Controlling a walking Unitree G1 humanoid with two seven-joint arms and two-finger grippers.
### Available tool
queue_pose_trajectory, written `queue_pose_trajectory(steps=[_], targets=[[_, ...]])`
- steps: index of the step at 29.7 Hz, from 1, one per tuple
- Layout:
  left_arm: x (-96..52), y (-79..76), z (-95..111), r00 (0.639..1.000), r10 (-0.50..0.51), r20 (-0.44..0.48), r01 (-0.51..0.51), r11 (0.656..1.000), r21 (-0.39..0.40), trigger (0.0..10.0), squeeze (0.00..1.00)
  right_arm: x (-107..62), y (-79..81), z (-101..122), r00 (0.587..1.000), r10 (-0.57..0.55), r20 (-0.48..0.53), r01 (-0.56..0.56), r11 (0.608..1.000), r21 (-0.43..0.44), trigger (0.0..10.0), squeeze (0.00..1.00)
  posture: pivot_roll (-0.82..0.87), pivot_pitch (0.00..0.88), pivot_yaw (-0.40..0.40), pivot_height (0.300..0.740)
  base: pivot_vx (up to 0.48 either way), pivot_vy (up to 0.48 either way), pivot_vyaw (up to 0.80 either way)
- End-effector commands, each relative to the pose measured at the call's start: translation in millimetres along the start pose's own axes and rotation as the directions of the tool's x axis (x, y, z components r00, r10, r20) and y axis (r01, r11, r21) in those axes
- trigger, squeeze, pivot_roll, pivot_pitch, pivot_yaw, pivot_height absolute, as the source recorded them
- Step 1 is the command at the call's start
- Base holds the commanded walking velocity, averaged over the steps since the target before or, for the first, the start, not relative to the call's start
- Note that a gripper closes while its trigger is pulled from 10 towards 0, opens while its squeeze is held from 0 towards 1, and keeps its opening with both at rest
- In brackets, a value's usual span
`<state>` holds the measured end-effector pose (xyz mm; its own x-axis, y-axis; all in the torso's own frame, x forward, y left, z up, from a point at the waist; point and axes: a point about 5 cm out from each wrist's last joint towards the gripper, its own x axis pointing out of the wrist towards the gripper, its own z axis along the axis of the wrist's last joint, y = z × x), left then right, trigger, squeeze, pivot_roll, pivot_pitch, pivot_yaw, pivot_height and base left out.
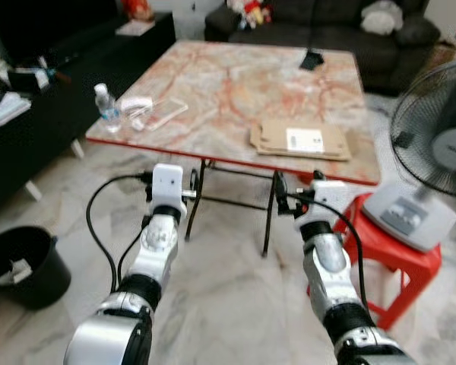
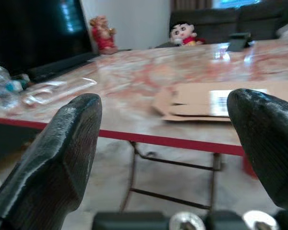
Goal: Picking trash to rubbish bin
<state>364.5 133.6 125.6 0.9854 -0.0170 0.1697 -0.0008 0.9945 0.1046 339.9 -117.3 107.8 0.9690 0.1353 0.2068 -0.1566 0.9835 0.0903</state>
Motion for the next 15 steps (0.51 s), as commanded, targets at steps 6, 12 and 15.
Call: queue_pose_trajectory(steps=[6, 12, 15], targets=[[4.1, -10.8, 8.1, 0.999, -0.027, 0.023, 0.028, 1.000, -0.014, 10.0, 0.00, 1.9, -10.6, 6.2, 1.000, -0.027, 0.015, 0.027, 1.000, -0.012, 10.0, 0.00, -0.12, 0.006, 0.014, 0.740, 0.299, 0.000, 0.00], [4.2, -11.0, 8.7, 0.999, -0.027, 0.026, 0.027, 1.000, -0.015, 10.0, 0.00, 0.6, -10.2, 4.3, 0.999, -0.032, 0.008, 0.032, 0.999, 0.010, 10.0, 0.00, -0.12, 0.015, 0.014, 0.740, 0.304, 0.000, -0.23], [4.9, -10.1, 9.5, 0.999, -0.024, 0.028, 0.024, 1.000, -0.015, 10.0, 0.00, -0.1, -9.8, 5.2, 0.999, -0.028, 0.017, 0.028, 1.000, 0.000, 10.0, 0.00, -0.12, 0.025, 0.012, 0.740, 0.303, 0.000, 0.00]])
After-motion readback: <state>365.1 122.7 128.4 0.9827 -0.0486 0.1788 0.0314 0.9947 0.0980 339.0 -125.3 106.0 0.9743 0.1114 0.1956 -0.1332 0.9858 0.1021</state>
